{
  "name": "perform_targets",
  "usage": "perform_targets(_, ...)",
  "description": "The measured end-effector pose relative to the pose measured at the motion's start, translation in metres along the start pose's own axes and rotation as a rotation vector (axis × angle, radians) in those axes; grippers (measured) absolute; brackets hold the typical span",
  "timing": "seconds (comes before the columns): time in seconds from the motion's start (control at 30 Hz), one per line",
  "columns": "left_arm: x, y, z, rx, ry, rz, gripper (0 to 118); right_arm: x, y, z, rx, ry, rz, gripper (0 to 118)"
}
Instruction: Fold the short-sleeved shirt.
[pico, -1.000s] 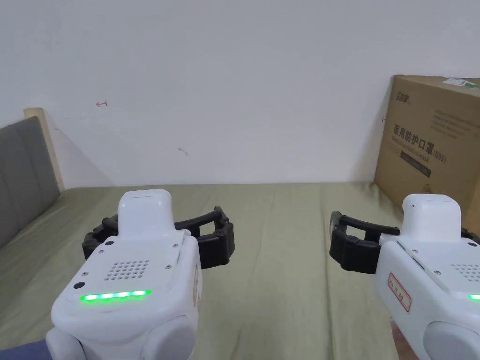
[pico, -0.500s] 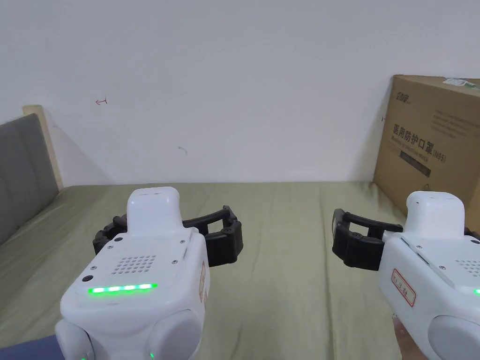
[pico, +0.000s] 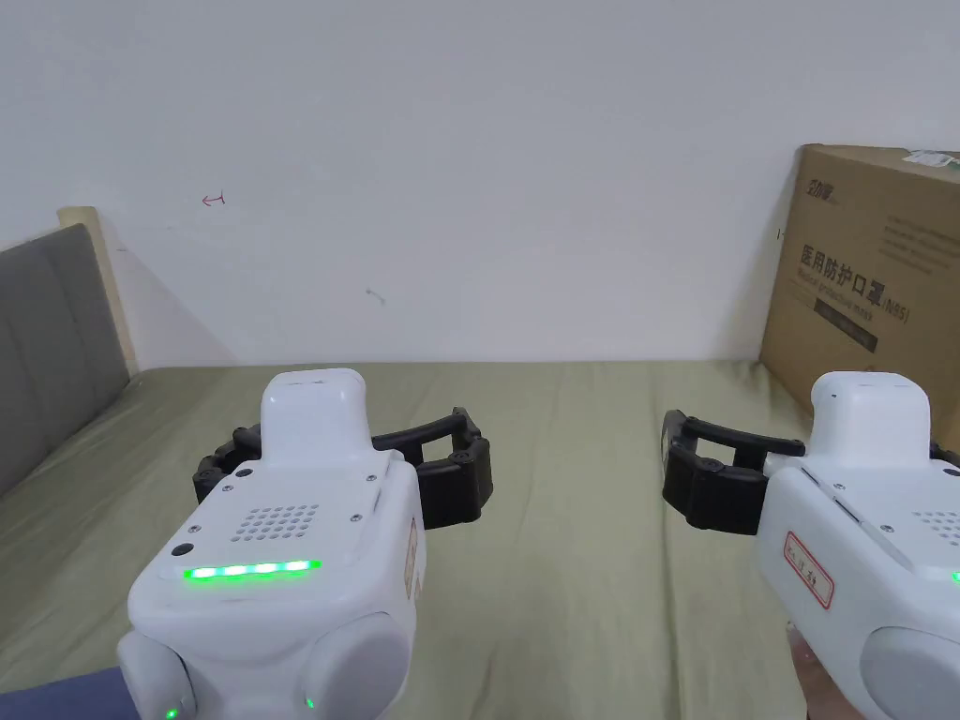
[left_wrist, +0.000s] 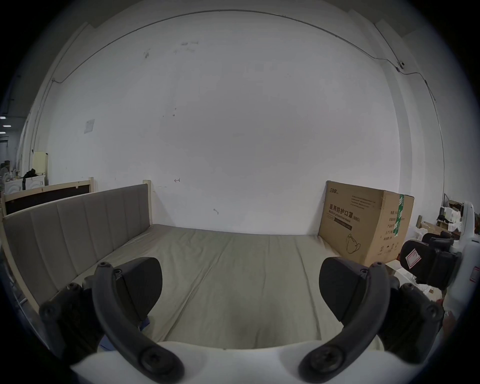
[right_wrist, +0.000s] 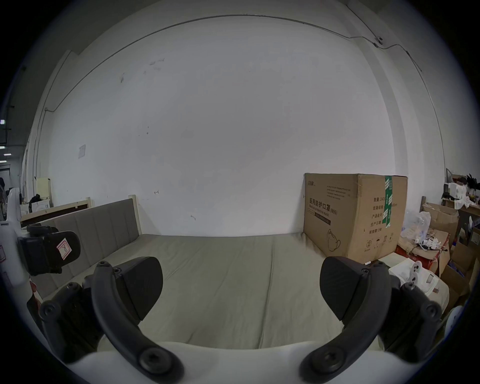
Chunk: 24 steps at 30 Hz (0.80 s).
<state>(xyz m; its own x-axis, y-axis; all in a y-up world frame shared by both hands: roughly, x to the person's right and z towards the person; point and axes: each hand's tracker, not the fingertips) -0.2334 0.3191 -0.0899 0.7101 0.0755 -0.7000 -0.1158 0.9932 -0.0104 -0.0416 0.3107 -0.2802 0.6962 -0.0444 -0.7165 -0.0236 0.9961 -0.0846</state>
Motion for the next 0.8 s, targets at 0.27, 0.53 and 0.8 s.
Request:
perform_targets(0.27,-0.0003,-0.0010,-0.0019,-0.001,0.001,0.000,118,-0.0014,-0.0034,-0.0037,-0.012,0.002,0.006,118)
perform_targets(0.53,-0.0013,-0.0025,-0.0017,-0.003,-0.004,0.006,118,-0.0012,-0.0051,-0.0057,-0.024,0.003,-0.001,118)
perform_targets(0.8,-0.0016,-0.0034,-0.0012,0.007,-0.021,0.019,118,-0.0029,-0.0052,-0.0043,-0.025,0.005,0.006,118)
